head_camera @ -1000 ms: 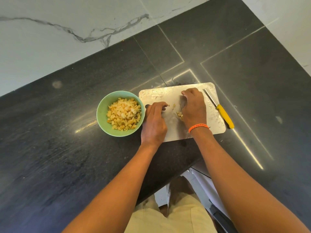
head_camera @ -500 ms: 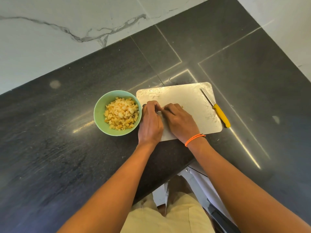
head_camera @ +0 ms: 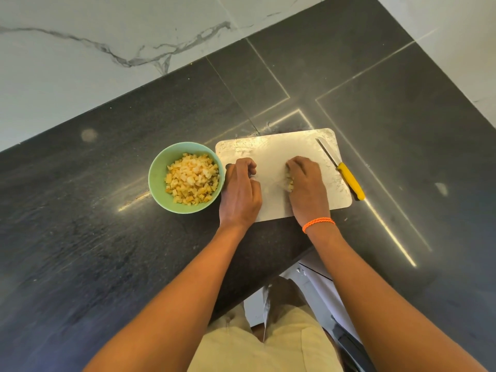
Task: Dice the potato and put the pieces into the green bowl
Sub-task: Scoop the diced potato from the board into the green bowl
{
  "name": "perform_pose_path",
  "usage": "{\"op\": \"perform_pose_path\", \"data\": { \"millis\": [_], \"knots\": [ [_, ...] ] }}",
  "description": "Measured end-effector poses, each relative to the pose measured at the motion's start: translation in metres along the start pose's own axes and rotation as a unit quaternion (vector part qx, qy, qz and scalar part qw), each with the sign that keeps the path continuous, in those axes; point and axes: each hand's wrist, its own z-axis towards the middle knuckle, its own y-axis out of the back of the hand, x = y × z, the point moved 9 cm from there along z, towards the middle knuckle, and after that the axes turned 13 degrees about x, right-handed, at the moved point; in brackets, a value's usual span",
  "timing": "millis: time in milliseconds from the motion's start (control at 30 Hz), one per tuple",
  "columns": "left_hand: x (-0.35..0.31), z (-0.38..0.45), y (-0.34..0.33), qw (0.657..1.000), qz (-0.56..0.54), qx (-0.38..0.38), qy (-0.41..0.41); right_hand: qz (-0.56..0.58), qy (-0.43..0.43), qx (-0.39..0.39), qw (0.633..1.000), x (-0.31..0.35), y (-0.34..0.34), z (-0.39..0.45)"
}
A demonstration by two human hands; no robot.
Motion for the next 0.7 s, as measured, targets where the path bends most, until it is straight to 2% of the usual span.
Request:
{"op": "perform_pose_path", "data": {
  "millis": [100, 300, 467, 567, 700],
  "knots": [
    [-0.001, 0.0, 0.0, 1.0, 0.002, -0.001, -0.005, -0.015, 0.041, 0.018, 0.999, 0.009, -0.002, -0.009],
    [-0.001, 0.0, 0.0, 1.0, 0.006, 0.0, -0.002, 0.094, -0.104, -0.092, 0.986, -0.028, 0.031, -0.039],
    [0.001, 0.001, -0.002, 1.0, 0.005, 0.006, 0.005, 0.097, -0.149, -0.076, 0.981, -0.026, 0.01, -0.061],
    [0.0, 0.001, -0.003, 1.0, 0.006, 0.01, 0.001, 0.094, -0.144, -0.076, 0.982, -0.016, 0.002, -0.049],
    [-0.002, 0.001, -0.002, 1.0, 0.008, 0.01, -0.003, 0.103, -0.088, -0.06, 0.989, -0.004, 0.007, -0.023]
  ]
}}
